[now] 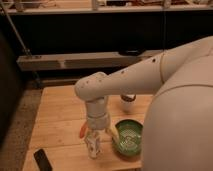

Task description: Knock the bottle over

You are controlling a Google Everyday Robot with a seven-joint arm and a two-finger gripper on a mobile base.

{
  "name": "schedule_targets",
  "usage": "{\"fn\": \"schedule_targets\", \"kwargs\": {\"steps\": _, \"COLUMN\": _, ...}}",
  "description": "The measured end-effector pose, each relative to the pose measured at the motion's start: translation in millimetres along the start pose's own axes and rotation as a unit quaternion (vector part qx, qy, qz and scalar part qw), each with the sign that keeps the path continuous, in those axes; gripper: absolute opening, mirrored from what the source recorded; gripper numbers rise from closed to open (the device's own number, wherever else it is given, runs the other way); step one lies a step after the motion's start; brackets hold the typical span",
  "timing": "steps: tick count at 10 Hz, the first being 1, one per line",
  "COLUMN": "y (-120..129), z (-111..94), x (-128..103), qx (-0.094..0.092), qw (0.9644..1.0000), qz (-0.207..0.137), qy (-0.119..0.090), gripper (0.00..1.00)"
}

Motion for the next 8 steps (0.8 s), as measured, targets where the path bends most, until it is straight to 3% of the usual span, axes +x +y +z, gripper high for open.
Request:
{"fn": "schedule_targets", "kwargs": {"steps": 4, "y": -10.0, "z": -9.1, "x": 17.6, "qx": -0.006, "qw": 0.9995, "qz": -0.030, "qy": -0.004, "gripper": 0.80}}
{"fn": "schedule_targets", "kwargs": {"steps": 8, "y": 2.7, "z": -21.9, "x": 43.9, "qx": 0.000, "qw": 0.9971, "qz": -0.070, "qy": -0.029, "gripper": 0.80}}
